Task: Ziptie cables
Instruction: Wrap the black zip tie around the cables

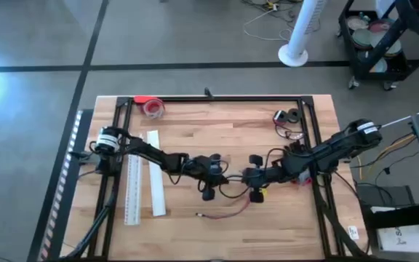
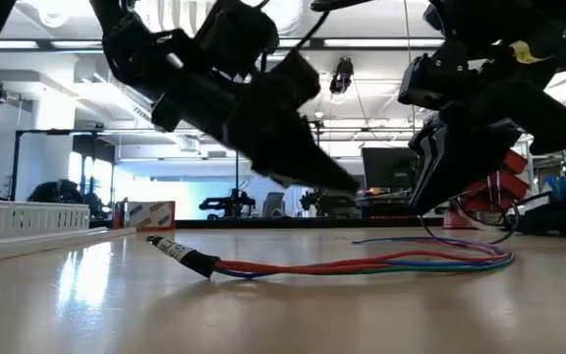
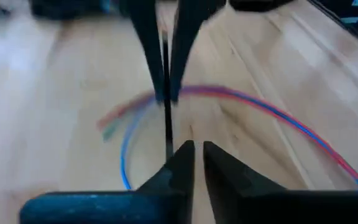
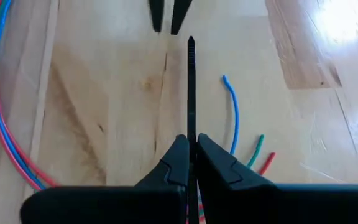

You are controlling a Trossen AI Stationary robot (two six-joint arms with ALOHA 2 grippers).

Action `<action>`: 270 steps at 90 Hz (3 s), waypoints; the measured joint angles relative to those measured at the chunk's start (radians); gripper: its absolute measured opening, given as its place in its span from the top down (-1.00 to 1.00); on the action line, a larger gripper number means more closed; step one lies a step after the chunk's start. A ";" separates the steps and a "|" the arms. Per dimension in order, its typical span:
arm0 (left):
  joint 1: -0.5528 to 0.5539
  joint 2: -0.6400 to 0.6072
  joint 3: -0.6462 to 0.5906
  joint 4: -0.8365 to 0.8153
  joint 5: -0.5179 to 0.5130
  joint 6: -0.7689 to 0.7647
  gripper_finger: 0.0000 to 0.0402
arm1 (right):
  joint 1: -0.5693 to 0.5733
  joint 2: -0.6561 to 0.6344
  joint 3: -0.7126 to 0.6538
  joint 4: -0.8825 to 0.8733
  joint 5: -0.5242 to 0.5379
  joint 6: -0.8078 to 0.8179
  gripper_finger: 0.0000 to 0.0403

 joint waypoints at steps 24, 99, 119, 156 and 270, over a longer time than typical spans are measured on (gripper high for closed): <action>0.000 0.079 0.123 -0.003 -0.026 0.084 0.27 | -0.001 0.000 0.000 -0.001 -0.003 0.010 1.00; 0.033 0.197 0.208 -0.063 -0.035 0.077 0.82 | -0.003 0.000 0.000 0.004 -0.014 0.027 1.00; 0.038 0.196 0.205 -0.070 0.002 0.038 0.98 | -0.003 0.000 0.000 0.007 -0.018 0.028 1.00; 0.024 0.152 0.119 -0.045 0.023 -0.040 1.00 | -0.002 -0.003 0.001 0.014 -0.026 0.027 1.00; 0.016 -0.511 -0.718 0.195 -0.214 -0.401 1.00 | -0.002 -0.005 -0.114 0.112 0.036 0.000 0.98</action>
